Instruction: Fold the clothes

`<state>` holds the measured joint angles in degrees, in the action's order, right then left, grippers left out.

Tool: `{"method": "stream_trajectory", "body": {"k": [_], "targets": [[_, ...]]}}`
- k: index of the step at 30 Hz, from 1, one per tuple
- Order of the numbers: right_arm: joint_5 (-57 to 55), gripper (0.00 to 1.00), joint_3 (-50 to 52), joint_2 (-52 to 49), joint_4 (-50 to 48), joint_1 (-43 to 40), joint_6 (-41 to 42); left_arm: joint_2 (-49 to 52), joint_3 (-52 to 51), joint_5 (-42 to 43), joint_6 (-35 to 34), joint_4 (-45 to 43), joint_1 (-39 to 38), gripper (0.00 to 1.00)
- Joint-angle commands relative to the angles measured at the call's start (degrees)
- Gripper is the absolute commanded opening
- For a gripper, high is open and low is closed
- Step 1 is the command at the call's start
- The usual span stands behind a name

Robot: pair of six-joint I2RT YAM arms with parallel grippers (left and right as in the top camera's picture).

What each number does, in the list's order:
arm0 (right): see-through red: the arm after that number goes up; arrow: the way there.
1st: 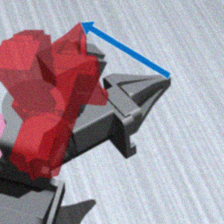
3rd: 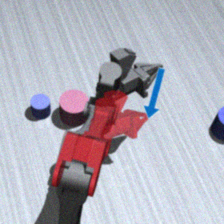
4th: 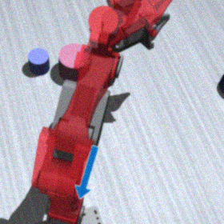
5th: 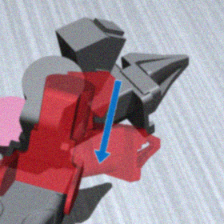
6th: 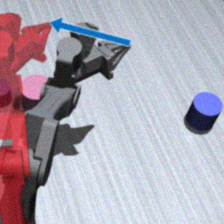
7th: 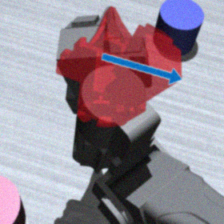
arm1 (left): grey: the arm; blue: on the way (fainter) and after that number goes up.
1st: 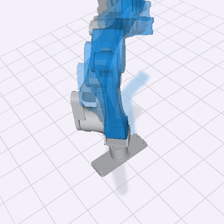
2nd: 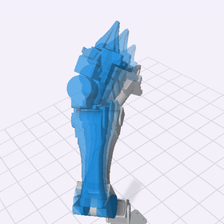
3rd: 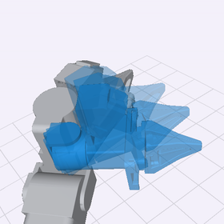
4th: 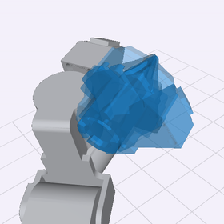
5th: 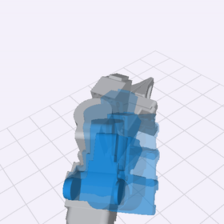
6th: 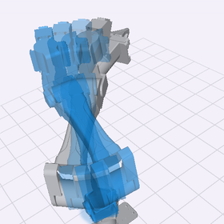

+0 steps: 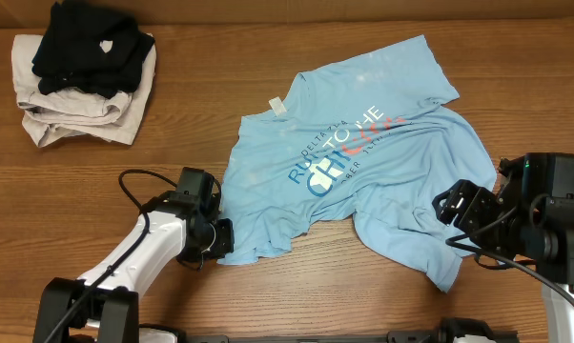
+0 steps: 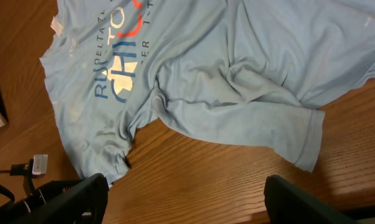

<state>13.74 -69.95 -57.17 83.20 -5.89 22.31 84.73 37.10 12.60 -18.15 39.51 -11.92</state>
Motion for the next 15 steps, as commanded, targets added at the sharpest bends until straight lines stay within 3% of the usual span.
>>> {"method": "stream_trajectory", "body": {"k": [1, 7, 15], "targets": [[0.3, 0.83, 0.3, 0.5, -0.5, 0.3, 0.3, 1.8, 1.7, -3.6, -1.1, 1.9, -0.1, 0.04], [3.4, 0.78, 0.3, 0.3, 1.0, 0.3, 0.5, 1.8, 19.9, -3.7, 3.1, 7.8, -0.1, 0.04], [4.4, 0.76, 2.4, -2.1, 4.2, 0.3, 0.5, 1.8, 46.7, -6.3, 7.9, 8.7, 0.9, 0.04]]}}
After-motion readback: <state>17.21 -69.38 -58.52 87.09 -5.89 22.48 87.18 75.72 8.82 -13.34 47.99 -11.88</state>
